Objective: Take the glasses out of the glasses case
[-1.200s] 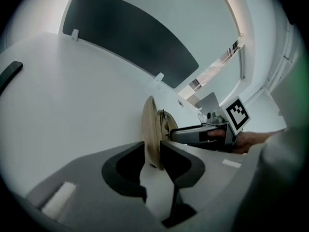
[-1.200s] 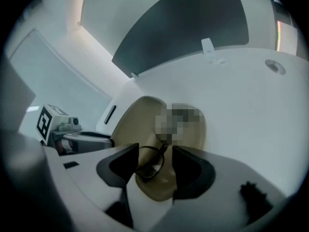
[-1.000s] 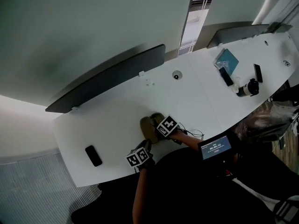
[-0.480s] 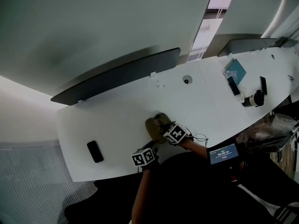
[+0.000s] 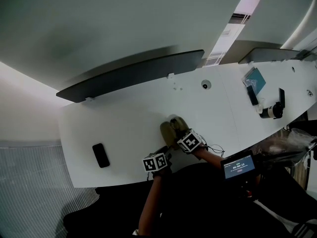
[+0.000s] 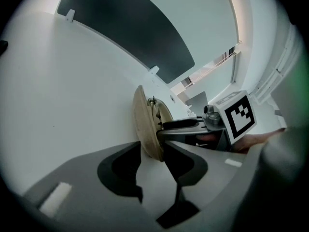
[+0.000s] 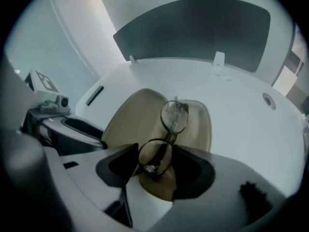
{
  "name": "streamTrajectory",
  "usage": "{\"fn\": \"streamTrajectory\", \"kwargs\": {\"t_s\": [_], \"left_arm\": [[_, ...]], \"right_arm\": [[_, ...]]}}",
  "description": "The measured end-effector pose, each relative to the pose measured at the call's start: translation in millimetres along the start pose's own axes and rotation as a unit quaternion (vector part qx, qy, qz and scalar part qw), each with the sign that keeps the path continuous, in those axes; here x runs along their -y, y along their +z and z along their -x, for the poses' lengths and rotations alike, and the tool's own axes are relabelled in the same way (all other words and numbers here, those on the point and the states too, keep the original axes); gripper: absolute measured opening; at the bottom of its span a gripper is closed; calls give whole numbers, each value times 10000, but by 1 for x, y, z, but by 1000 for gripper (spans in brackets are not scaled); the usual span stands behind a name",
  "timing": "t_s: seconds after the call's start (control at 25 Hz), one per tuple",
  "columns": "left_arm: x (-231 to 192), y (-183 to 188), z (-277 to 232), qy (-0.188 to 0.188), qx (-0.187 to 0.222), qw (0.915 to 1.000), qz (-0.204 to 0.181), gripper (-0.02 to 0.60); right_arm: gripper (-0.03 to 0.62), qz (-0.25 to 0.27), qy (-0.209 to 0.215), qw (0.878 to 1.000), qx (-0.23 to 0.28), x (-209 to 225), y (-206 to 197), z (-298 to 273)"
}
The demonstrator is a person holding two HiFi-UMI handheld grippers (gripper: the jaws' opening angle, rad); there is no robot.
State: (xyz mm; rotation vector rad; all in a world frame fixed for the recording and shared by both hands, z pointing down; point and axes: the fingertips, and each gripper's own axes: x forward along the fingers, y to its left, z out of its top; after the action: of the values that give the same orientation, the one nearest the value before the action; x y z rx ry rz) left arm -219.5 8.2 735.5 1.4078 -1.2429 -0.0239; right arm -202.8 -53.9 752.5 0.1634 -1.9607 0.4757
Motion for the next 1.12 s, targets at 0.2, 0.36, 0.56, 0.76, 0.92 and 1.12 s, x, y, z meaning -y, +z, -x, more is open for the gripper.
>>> {"fn": "streamTrajectory", "kwargs": {"t_s": [0.2, 0.36, 0.56, 0.76, 0.92, 1.12], "left_arm": [[2, 0, -3, -13, -107, 9999, -44, 155], [4, 5, -1, -14, -123, 9998, -155, 156], [4, 4, 3, 10, -165, 9995, -256, 155], [11, 5, 3, -27, -189, 9992, -359, 155], [25, 7, 7, -3, -140, 9992, -386, 153], [44, 21, 22, -161, 203, 9992, -314, 155]], "right_arm": [[218, -388, 549, 9977, 89, 6, -5, 0], [207, -839, 723, 9938, 31, 11, -11, 5], [128, -58, 212, 9998, 20, 12, -11, 22], [69, 575, -277, 9979, -113, 27, -14, 28], [50, 770, -363, 9964, -2, 32, -10, 37], [15, 437, -164, 9984, 309, 28, -7, 54]]}}
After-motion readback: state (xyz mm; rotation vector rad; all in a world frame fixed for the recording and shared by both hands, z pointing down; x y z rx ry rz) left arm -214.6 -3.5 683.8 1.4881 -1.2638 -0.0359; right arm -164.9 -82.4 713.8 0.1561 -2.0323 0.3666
